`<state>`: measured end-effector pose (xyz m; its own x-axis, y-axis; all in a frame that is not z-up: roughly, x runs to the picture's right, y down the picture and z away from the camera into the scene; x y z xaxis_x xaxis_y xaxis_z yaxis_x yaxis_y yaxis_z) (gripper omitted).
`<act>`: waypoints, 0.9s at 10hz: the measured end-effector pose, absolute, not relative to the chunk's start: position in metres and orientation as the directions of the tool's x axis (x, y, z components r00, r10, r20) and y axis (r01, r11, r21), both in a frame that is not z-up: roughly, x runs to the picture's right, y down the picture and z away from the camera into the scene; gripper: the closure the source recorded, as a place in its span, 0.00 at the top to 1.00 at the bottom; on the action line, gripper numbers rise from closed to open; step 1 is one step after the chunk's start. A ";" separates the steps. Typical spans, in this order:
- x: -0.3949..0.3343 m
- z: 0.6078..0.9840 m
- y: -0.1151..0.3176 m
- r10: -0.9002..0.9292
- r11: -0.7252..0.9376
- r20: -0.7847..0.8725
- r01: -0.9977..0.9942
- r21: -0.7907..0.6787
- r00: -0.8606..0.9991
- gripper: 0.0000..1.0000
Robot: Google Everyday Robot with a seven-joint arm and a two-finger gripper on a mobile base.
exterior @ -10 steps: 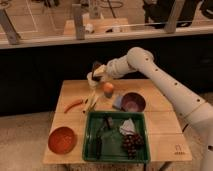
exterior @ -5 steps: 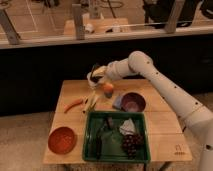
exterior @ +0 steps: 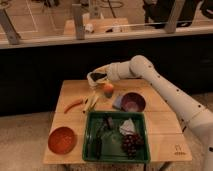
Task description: Place eraser in paper cup
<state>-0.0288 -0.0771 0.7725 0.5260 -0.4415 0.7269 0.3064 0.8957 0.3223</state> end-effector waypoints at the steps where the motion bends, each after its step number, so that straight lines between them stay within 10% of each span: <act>1: -0.028 0.772 -0.078 -0.427 0.903 0.731 0.295 0.312 0.532 0.00; 9: -0.007 0.803 -0.081 0.008 0.983 0.821 -0.153 0.097 0.571 0.00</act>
